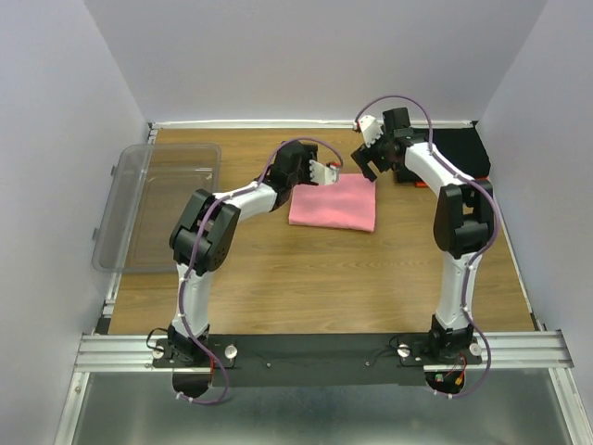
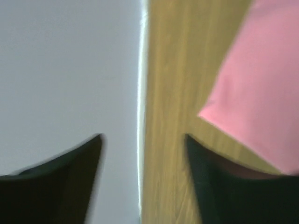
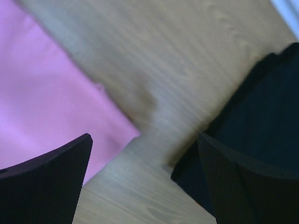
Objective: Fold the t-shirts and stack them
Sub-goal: Fold the tshirt, then neatly place the folded tshirt to the corner
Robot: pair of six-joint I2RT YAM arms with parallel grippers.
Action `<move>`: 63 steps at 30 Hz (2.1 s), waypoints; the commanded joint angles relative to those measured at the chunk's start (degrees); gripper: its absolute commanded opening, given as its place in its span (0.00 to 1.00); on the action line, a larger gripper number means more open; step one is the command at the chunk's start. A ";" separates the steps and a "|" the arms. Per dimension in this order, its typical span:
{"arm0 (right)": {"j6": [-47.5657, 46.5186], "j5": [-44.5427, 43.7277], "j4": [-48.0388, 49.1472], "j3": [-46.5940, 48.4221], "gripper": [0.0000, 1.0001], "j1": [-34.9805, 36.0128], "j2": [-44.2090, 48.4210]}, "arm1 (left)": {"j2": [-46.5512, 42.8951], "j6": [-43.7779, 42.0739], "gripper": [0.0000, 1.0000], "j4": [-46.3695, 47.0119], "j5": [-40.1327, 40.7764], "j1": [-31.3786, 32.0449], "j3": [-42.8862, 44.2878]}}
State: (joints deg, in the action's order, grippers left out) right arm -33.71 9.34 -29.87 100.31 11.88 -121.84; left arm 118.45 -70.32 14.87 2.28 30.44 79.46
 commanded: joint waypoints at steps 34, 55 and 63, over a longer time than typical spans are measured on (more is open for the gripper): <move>44.44 18.43 13.34 -7.24 0.23 -6.25 -6.91 | 13.64 87.46 0.34 -8.11 -19.07 -6.26 13.09; 26.42 20.55 2.27 -11.43 0.72 -10.21 11.15 | -5.37 85.28 0.35 -3.99 -9.43 -8.29 2.74; 39.83 14.13 3.67 -26.56 0.91 -11.61 17.78 | -40.88 85.96 0.63 8.85 -0.18 -8.29 -24.05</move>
State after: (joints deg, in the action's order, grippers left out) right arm -1.43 27.51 -24.58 79.00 1.39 -101.67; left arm 90.94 15.20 15.84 -4.49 22.50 63.77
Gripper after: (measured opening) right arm 0.901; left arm 0.496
